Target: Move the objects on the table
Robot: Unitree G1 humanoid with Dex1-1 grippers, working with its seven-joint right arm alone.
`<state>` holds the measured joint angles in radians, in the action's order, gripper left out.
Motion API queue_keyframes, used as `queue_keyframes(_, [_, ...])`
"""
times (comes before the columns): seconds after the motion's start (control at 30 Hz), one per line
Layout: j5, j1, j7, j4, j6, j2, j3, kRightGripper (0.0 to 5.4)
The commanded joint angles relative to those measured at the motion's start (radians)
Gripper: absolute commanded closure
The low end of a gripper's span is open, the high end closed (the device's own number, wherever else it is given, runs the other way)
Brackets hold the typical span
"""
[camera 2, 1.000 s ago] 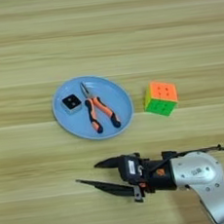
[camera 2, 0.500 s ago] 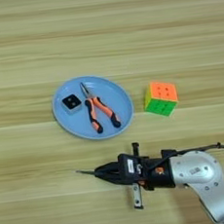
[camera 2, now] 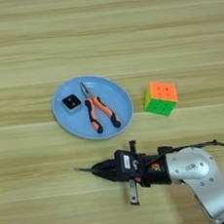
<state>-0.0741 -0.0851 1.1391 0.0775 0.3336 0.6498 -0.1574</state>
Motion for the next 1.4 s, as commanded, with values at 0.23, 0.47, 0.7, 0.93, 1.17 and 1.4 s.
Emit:
queue_keyframes(0.23, [-0.028, 0.114, -0.082, -0.139, -0.037, -0.089, -0.011, 5.13])
queue_keyframes(0.47, [0.028, 0.160, -0.136, -0.145, -0.063, -0.178, -0.084, 5.13])
queue_keyframes(0.7, [0.130, 0.205, -0.222, -0.070, -0.075, -0.263, -0.151, 5.13])
queue_keyframes(0.93, [0.227, 0.231, -0.282, 0.015, -0.068, -0.309, -0.218, 5.13])
queue_keyframes(1.17, [0.257, 0.229, -0.299, 0.057, -0.052, -0.320, -0.255, 5.13])
queue_keyframes(1.4, [0.212, 0.217, -0.283, 0.032, -0.045, -0.319, -0.260, 4.67])
